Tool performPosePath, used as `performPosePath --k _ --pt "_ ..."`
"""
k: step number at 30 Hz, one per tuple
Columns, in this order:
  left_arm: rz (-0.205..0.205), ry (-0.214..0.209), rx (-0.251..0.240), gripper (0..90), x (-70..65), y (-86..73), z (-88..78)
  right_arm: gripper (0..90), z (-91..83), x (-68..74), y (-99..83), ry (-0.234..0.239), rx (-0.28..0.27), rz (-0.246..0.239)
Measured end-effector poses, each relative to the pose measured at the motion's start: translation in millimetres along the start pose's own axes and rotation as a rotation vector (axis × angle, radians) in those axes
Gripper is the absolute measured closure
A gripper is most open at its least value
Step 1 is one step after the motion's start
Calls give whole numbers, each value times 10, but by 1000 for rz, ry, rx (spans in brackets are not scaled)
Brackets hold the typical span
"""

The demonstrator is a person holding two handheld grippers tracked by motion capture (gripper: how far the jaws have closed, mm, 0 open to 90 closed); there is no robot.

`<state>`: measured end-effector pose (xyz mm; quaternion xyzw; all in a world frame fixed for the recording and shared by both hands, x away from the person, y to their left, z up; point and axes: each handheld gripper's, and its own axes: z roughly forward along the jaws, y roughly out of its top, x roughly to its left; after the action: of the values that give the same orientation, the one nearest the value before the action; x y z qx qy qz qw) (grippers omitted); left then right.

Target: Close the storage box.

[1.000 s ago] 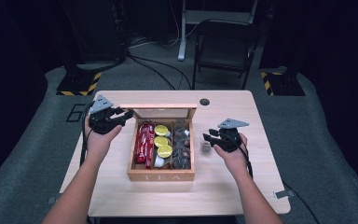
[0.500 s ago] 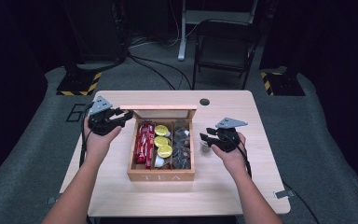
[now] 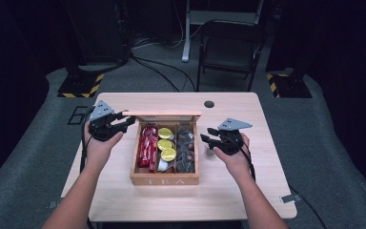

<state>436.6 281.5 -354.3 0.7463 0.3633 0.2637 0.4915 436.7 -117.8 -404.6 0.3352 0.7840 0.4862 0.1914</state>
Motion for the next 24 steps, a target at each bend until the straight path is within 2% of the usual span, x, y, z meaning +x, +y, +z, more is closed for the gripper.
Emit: performPosePath --k 12,24 --pt "6 -4 1 589 -33 -50 -33 558 -19 147 101 24 -25 -20" --pt "-5 -13 -1 588 -38 -77 -53 531 9 205 172 47 -38 -24"
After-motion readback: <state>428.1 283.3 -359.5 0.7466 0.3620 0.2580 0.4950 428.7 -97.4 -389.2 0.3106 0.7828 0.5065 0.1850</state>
